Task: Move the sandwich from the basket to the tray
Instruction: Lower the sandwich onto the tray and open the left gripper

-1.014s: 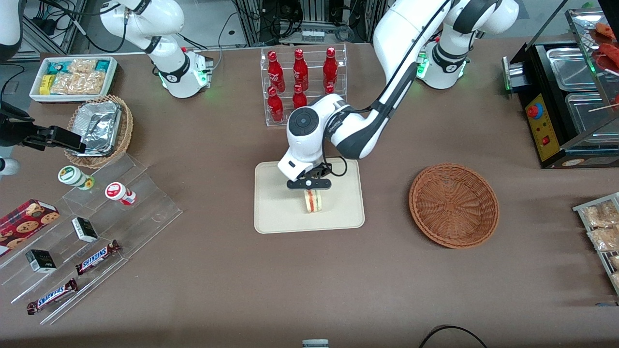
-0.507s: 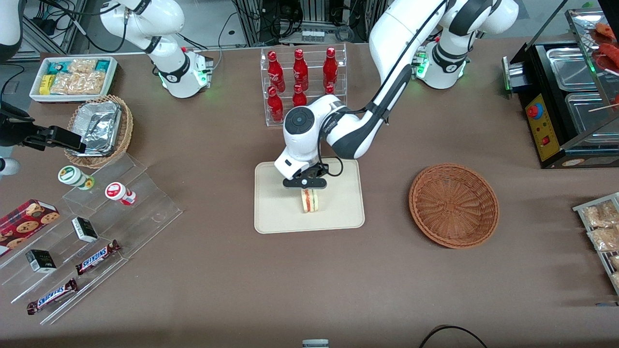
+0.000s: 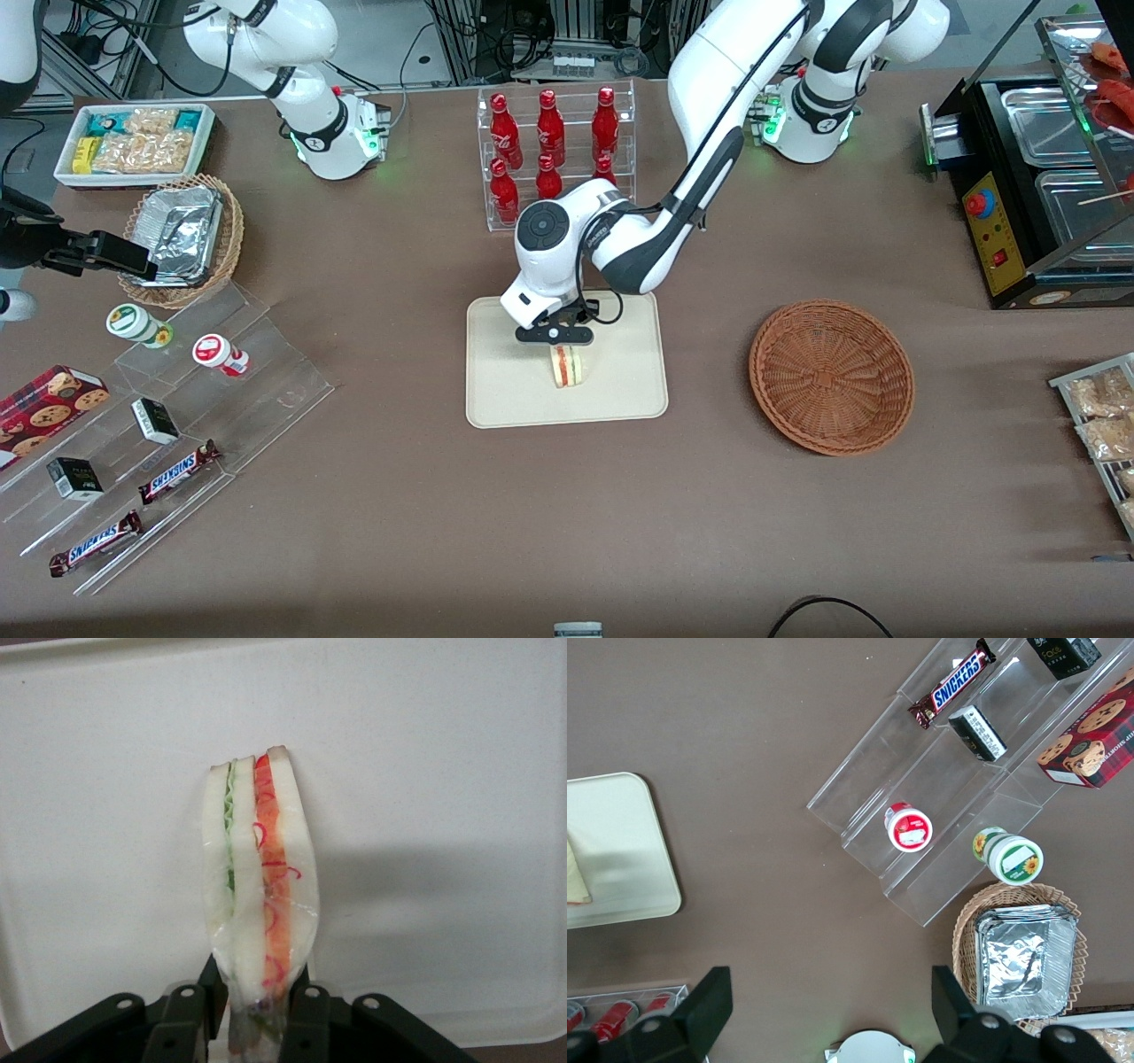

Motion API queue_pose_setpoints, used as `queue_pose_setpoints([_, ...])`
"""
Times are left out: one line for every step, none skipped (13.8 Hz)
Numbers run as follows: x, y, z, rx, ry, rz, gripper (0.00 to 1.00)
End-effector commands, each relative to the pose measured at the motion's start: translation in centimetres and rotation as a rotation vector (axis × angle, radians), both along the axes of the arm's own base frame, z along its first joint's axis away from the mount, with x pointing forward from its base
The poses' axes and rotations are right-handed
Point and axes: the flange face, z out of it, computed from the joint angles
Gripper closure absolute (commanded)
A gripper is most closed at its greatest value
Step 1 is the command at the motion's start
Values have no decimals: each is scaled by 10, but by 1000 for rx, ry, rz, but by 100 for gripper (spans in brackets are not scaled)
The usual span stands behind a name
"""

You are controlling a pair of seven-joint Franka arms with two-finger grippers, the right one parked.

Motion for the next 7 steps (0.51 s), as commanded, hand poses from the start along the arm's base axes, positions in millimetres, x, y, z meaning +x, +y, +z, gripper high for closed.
queue_pose_setpoints([2, -2, 7, -3, -26, 25, 0])
queue_pose_setpoints([5, -1, 14, -9, -32, 47, 0])
queue_pose_setpoints([8, -1, 27, -21, -44, 65, 0])
queue_pose_setpoints([12, 2, 43, -34, -60, 82, 0])
queue_pose_setpoints([15, 4, 61, -46, -72, 102, 0])
queue_pose_setpoints([21, 12, 81, -48, -80, 143, 0])
queue_pose_setpoints([25, 21, 104, -38, -87, 185, 0])
